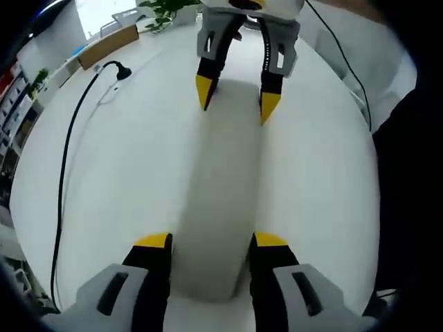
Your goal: Arrange the utensils inside the cutlery case until each visible utensil rests in its matching compartment.
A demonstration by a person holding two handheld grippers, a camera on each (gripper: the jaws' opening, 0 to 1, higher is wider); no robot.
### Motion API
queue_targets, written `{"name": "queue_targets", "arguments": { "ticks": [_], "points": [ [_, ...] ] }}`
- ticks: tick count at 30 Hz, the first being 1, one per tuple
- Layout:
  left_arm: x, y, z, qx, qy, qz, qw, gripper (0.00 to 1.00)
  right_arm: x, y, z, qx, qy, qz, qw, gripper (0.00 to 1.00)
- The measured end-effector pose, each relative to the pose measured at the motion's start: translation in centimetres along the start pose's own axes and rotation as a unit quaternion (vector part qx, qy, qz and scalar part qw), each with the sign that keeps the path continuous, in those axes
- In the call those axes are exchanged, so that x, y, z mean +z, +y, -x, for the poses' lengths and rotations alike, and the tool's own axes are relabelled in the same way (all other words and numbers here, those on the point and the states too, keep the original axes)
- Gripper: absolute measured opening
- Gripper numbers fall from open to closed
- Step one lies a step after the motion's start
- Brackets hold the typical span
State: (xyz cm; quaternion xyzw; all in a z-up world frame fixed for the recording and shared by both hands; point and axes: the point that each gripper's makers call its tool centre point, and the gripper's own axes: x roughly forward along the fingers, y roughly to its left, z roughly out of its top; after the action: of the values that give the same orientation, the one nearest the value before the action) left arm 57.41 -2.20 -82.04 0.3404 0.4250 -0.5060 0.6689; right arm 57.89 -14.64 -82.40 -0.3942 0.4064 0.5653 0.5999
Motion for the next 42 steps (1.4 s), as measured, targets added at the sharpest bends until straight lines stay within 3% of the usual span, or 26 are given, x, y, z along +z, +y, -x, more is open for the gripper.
{"name": "queue_targets", "arguments": {
  "ticks": [3,7,17,26,42],
  "points": [
    [-0.3,-1.0,0.2,-0.002,0.002,-0.003,1.0,0.45,0.1,1.2,0.0,-0.002,-0.003,-0.005,1.0,0.41],
    [-1.4,-3.1,0.7,-0.001,-0.005,0.001,1.0,0.45,0.5,3.3,0.0,0.0,-0.032,-0.003,0.9995,0.42],
    [-2.2,-7.0,1.1,-0.002,0.006,-0.003,1.0,0.45,0.4,7.7,0.1,-0.003,-0.035,-0.01,0.9993,0.42],
    [-2.6,-9.8,1.3,0.003,0.001,0.007,1.0,0.45,0.2,10.0,0.2,-0.004,-0.039,-0.012,0.9991,0.42],
    [-2.5,-12.2,1.3,0.005,-0.009,0.014,0.9998,0.46,-0.4,12.5,0.4,-0.007,-0.051,-0.023,0.9984,0.43]
  ]
}}
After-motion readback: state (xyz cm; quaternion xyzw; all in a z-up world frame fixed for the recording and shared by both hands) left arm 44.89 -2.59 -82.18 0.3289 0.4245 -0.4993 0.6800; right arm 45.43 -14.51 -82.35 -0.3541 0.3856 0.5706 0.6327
